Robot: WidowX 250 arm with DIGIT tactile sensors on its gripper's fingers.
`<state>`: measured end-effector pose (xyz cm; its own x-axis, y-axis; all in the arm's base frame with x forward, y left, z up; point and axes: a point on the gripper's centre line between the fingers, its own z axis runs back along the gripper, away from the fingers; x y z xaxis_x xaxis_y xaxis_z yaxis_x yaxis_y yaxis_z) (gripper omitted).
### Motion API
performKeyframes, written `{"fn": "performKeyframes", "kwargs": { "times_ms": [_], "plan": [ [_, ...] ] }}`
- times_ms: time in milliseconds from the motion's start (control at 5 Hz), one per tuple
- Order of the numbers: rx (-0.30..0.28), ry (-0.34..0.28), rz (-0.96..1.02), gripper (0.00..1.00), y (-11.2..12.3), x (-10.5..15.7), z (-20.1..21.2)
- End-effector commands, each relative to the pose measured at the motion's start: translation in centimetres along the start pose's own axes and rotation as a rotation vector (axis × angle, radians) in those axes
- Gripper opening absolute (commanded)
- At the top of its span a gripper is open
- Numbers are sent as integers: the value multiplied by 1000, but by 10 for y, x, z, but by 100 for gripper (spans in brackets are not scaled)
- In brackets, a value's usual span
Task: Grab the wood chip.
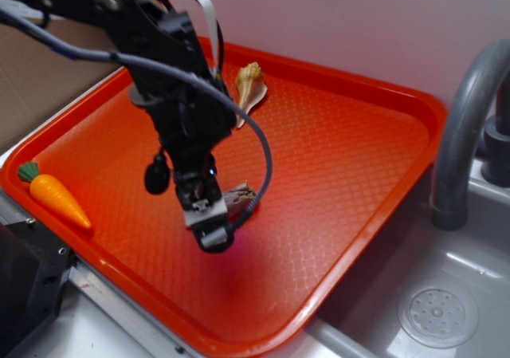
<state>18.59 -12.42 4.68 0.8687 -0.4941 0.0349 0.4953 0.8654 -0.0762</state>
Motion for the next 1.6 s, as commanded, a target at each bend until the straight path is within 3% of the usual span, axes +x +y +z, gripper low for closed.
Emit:
{"fn": "performKeyframes", "kwargs": {
  "times_ms": [0,200,400,1000,1200,1400],
  "plan": [
    [-38,38,20,100,11,-4,-27],
    [-30,60,-13,100,8,-5,-35],
    [3,41,-5,0,5,-6,-31],
    [24,27,12,0,0,-2,-23],
    [118,61,211,0,3,11,22],
    [141,45,448,0,19,15,73]
  ]
}}
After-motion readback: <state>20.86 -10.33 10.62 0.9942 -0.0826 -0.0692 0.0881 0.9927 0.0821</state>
